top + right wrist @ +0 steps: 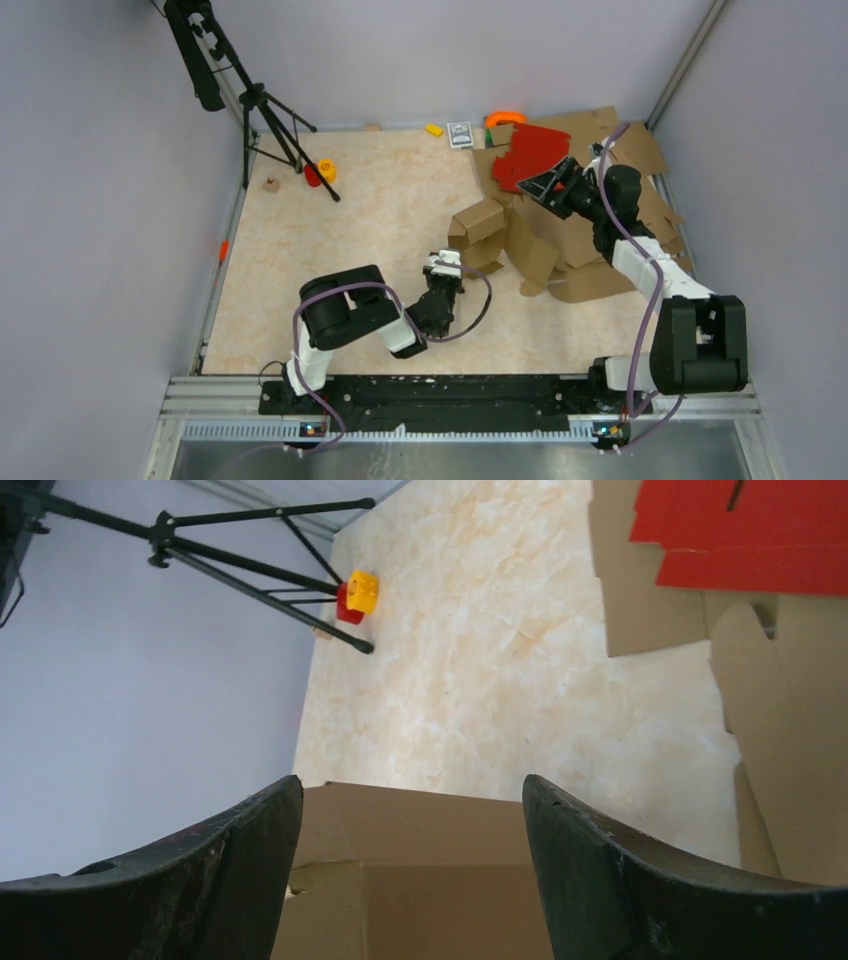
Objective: Fold the paper box
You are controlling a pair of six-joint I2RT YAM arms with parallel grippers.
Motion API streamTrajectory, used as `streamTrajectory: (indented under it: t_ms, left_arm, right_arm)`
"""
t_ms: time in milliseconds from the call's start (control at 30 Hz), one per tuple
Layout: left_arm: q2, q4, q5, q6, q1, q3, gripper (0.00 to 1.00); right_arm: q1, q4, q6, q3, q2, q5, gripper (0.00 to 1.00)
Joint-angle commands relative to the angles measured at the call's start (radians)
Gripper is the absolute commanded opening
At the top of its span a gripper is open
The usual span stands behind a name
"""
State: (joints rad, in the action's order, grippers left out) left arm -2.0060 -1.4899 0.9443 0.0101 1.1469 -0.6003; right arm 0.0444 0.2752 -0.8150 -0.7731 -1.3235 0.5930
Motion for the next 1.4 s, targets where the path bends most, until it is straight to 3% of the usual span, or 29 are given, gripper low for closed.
streamTrajectory:
  t_ms: [0, 167, 267, 600, 1167, 1367]
  left_arm:
    - [-0.013, -0.054, 0.005, 0.014, 0.005, -0.018, 0.0]
    - [-0.019, -0.058, 0.003, 0.016, 0.005, -0.021, 0.0]
    - [-0.021, -0.058, 0.001, 0.017, 0.007, -0.021, 0.0]
    - [-0.023, -0.048, -0.013, 0.013, 0.007, -0.027, 0.0]
    - [0.004, 0.004, -0.072, -0.049, 0.007, -0.032, 0.0]
    - [0.056, 0.058, -0.12, -0.135, -0.003, -0.023, 0.07]
  right_arm:
    - [-0.002, 0.085, -0.017, -0.095, -0.066, 0.129, 0.8]
    - [0.031, 0.013, 0.046, -0.154, -0.104, 0.184, 0.79]
    - [0.062, -0.027, 0.082, -0.178, -0.123, 0.204, 0.73]
    - [0.101, -0.161, 0.203, -0.156, -0.103, 0.181, 0.64]
    - [0.15, -0.268, 0.268, -0.173, -0.083, 0.131, 0.61]
    - [0.155, -0.272, 0.25, -0.192, -0.082, 0.12, 0.61]
